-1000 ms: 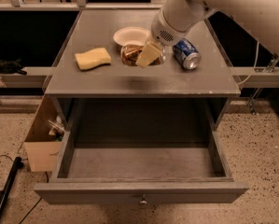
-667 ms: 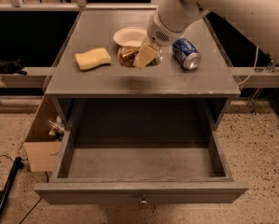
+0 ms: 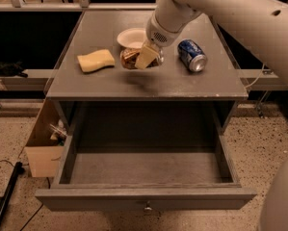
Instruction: Pick orange can from top drawer and place on counter
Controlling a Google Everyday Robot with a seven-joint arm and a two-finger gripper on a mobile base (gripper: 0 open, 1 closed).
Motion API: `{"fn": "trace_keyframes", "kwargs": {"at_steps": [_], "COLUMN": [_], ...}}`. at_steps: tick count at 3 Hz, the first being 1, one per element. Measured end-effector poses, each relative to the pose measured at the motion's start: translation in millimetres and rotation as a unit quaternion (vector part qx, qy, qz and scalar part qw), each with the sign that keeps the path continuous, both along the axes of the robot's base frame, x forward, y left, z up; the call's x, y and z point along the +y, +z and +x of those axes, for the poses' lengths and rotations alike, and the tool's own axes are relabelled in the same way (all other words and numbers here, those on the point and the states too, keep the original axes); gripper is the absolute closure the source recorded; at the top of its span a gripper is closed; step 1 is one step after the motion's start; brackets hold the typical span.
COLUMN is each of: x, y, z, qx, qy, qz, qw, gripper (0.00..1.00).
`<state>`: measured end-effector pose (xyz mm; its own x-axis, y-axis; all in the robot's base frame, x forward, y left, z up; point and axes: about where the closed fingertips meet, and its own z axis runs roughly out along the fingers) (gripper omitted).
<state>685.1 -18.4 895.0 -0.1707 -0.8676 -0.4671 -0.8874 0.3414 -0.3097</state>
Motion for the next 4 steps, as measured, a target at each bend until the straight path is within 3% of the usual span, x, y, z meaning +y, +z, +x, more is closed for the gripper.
{"fn": "trace_keyframes", "kwargs": {"at_steps": [1,4], "x": [-4.8,-4.7], "y": [-23.6,-23.7], "z": [6.5,6.5], "qx": [0.017,0.017], "qy": [-0.009,-0.009], "qz": [0.007,0.007], "qw": [0.9998,0.9998], "gripper": [0.96,0.26]}}
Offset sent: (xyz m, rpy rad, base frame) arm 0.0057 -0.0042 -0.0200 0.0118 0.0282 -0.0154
